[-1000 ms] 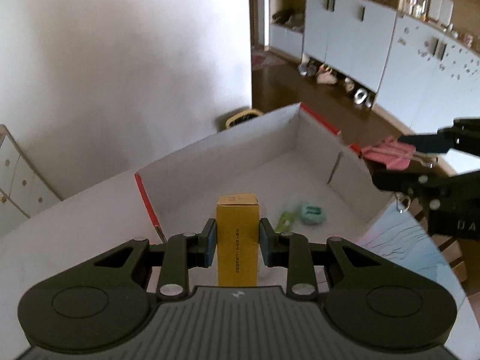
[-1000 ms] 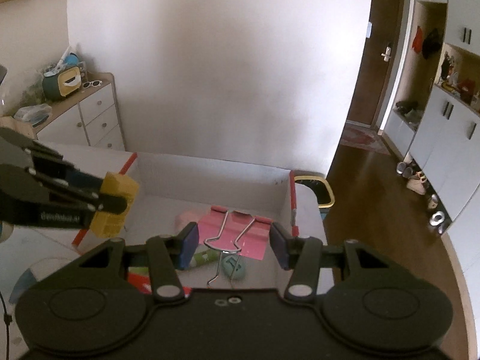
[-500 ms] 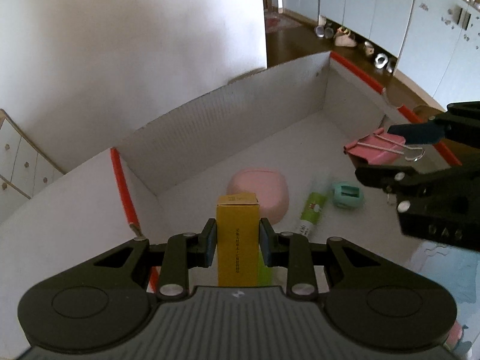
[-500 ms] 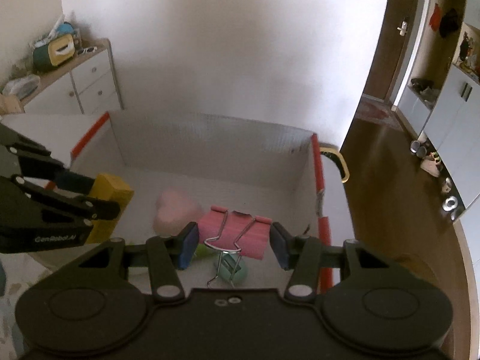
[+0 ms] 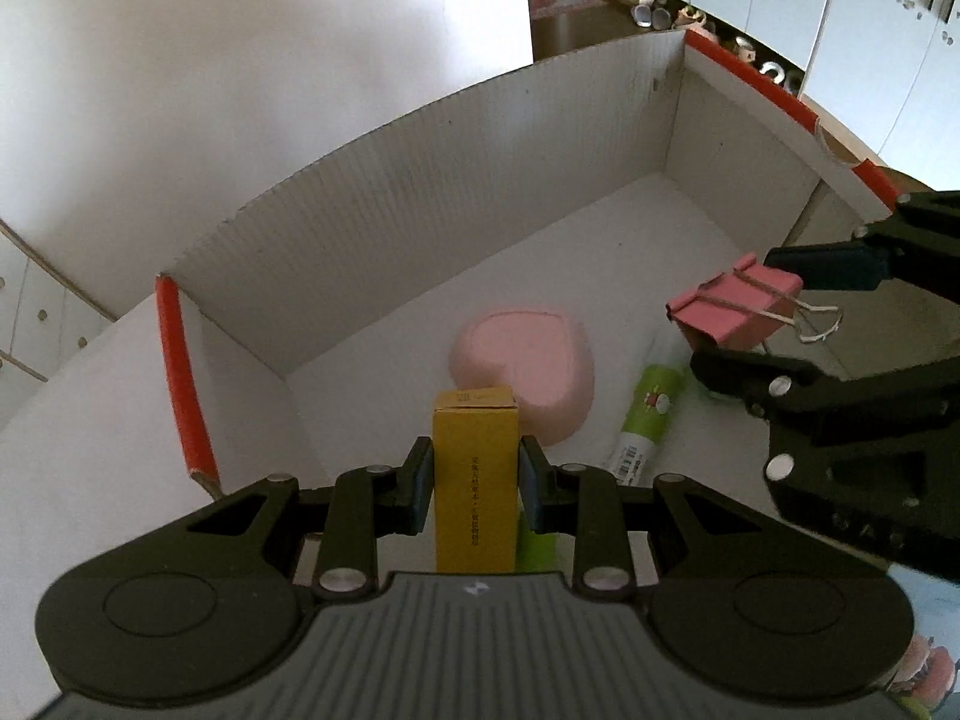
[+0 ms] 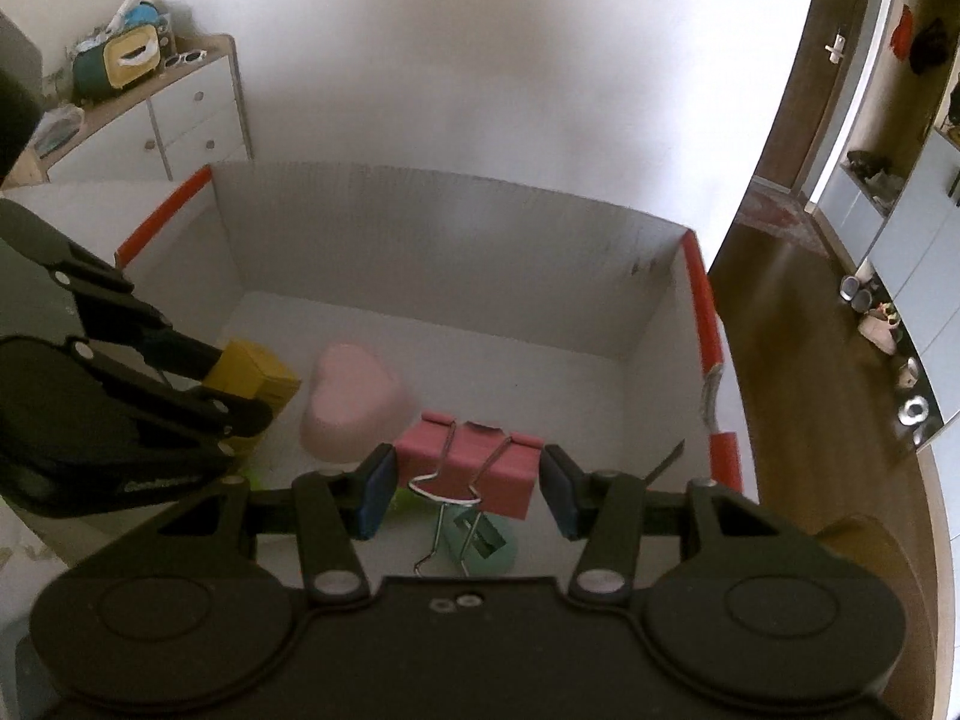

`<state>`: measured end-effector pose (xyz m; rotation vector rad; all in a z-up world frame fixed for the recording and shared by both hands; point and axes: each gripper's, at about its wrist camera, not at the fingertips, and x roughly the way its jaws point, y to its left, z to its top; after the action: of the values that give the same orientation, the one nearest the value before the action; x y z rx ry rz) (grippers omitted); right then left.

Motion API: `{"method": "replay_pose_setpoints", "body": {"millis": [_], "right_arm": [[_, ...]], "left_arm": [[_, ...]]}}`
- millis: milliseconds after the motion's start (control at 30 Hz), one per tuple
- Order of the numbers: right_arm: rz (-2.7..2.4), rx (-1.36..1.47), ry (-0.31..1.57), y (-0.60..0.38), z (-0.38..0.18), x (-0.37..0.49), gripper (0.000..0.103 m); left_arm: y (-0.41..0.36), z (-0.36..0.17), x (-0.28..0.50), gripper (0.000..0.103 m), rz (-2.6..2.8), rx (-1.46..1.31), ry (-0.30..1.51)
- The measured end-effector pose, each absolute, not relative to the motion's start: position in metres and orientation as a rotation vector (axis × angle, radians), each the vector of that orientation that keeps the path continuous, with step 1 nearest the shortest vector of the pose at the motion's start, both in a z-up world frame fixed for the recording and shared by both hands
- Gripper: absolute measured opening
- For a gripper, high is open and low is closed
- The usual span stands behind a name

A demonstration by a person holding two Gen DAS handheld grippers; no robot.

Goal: Organize rigid objects
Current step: 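Lower both tools into the box and open them to release the items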

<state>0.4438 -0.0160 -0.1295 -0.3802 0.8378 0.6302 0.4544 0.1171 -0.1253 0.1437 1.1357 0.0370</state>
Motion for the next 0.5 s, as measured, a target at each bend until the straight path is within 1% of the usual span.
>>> {"method": "replay_pose_setpoints", "body": {"millis": [233, 500], "right_arm": [[0.627, -0.38, 0.877, -0.018, -0.139, 0.448, 0.051], [0.603, -0.398, 0.898, -0.016, -0.142, 0.45, 0.051]], "left_arm": [[0.115, -0.131, 0.459, 0.028, 0.038, 0.132, 1.154], [0.114, -0.141, 0.469, 0.029, 0.028, 0.147, 1.224]]}}
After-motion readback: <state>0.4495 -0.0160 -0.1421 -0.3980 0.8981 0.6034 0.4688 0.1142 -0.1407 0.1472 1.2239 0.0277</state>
